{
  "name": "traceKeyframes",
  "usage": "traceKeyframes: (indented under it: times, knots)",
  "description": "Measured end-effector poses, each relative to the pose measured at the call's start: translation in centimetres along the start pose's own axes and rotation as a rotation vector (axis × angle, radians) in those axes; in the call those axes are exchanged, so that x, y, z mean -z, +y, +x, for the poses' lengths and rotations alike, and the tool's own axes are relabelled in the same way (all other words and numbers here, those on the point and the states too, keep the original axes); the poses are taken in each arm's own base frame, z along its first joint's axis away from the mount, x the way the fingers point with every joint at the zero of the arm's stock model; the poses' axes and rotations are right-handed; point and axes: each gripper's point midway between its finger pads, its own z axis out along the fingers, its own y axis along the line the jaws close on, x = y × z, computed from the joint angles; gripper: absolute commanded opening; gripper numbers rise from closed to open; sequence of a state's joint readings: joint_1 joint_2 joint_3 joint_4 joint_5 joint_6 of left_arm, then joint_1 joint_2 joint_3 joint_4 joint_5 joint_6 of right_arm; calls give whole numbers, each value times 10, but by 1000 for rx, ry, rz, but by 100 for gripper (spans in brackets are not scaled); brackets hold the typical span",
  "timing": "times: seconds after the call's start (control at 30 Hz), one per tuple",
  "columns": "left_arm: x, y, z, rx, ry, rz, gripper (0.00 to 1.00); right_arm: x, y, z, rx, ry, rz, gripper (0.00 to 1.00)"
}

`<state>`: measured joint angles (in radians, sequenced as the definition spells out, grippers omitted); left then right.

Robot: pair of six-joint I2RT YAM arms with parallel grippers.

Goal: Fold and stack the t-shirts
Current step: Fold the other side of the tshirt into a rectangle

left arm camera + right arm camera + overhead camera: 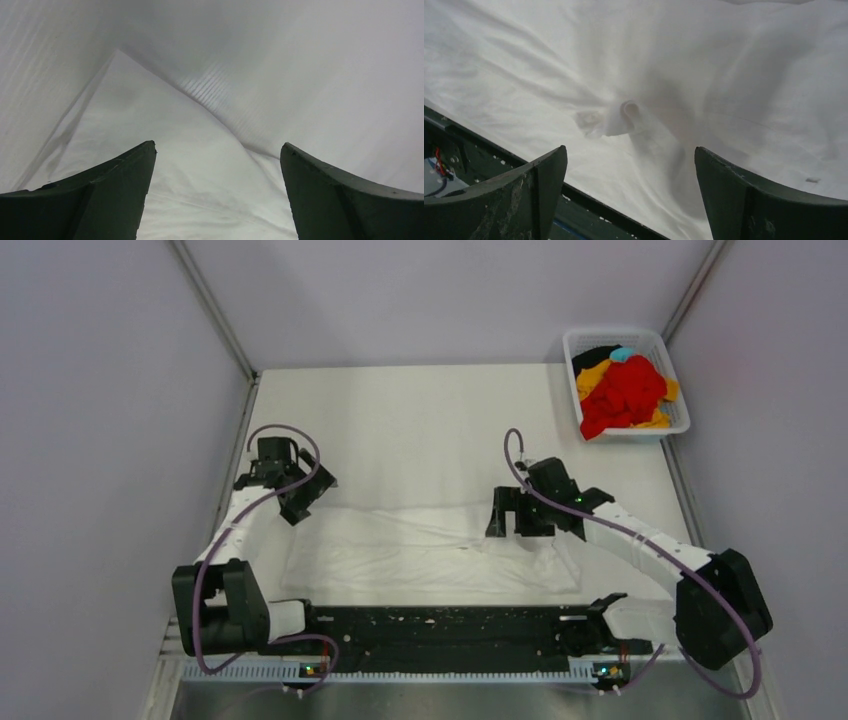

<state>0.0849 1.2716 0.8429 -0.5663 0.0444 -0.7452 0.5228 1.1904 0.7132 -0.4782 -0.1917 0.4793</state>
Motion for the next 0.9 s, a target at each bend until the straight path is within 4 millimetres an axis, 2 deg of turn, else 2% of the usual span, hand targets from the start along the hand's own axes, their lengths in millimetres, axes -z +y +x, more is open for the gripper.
traceKeyframes:
  times: [0.1, 0.23, 0.3, 0.4, 0.47, 0.57, 0.8, 0.9]
  knots:
    - [-1, 0, 6, -16, 20, 10, 99, -11, 0, 17, 13, 57, -35, 95]
    - [-2, 2, 7, -40, 24, 12, 99, -12, 8, 50, 62, 159, -87, 95]
    - [-2, 2, 7, -53, 24, 14, 99, -4, 18, 69, 94, 212, -126, 96]
    - [-2, 2, 7, -75, 26, 15, 99, 20, 40, 90, 157, 236, -221, 98]
    - [-3, 2, 8, -83, 31, 16, 99, 38, 50, 92, 180, 206, -270, 99]
    - [-7, 0, 10, -91, 47, 27, 99, 52, 52, 91, 177, 173, -292, 99]
    - [-14, -5, 16, -106, 87, 38, 99, 45, 39, 102, 152, 238, -222, 99]
    - [-12, -9, 15, -110, 84, 51, 99, 40, 29, 95, 138, 204, -151, 99]
